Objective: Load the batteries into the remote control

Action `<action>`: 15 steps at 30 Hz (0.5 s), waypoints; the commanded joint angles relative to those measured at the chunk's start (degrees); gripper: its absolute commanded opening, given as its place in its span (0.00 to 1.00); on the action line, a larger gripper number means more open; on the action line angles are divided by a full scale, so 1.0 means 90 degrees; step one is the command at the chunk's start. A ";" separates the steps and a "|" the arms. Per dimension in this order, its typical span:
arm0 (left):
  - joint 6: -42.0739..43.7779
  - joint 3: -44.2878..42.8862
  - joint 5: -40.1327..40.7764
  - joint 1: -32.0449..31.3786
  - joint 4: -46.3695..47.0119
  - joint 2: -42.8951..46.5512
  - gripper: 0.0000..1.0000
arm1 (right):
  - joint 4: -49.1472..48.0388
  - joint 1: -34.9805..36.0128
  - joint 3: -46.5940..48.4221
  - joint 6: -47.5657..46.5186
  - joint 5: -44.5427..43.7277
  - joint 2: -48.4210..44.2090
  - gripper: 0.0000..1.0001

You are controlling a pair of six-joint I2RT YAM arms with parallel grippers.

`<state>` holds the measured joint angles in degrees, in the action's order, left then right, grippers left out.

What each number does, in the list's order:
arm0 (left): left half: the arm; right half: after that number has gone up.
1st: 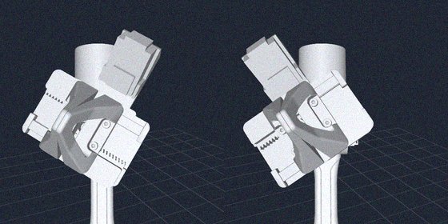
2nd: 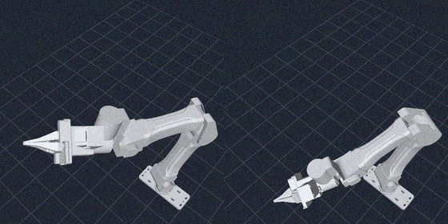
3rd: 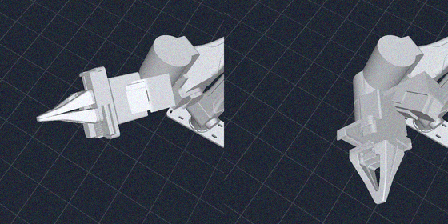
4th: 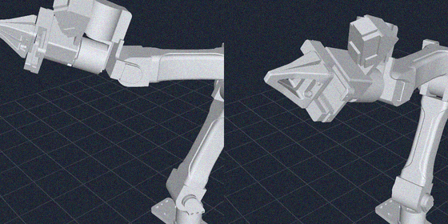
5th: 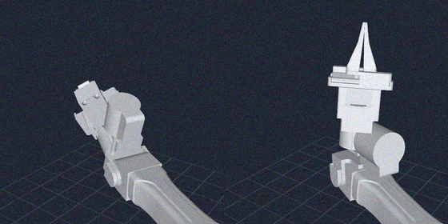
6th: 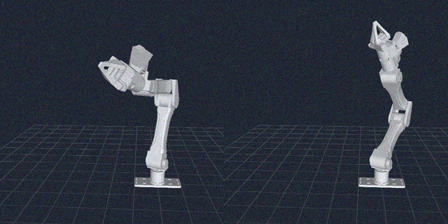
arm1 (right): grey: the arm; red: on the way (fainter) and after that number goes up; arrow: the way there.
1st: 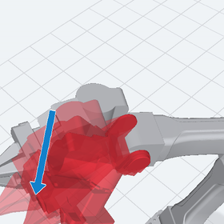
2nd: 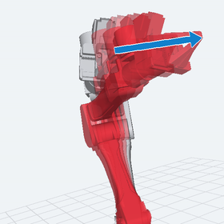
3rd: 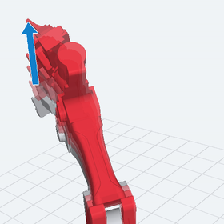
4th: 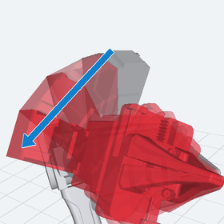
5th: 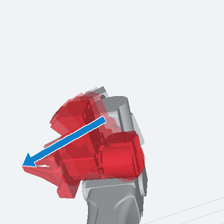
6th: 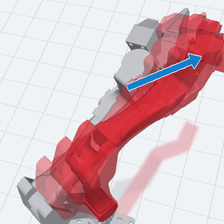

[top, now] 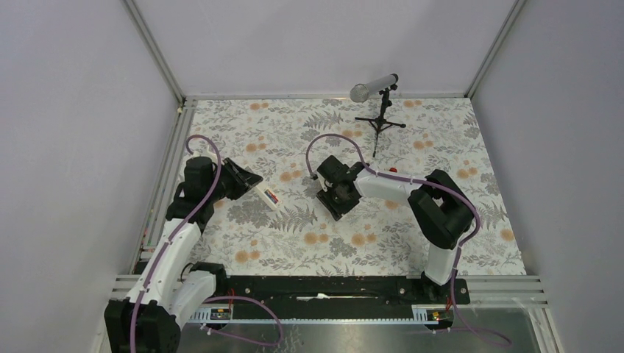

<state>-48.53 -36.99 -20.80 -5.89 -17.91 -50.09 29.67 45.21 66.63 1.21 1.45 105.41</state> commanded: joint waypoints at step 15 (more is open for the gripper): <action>-0.0026 0.0062 -0.0599 0.0108 0.0987 -0.0328 0.00 | 0.0177 0.0196 0.0111 0.0093 -0.0617 -0.0199 0.30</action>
<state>-48.45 -36.97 -22.98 -5.17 -15.75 -52.58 31.42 46.37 67.75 1.26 -1.15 106.13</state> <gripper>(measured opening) 0.251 0.340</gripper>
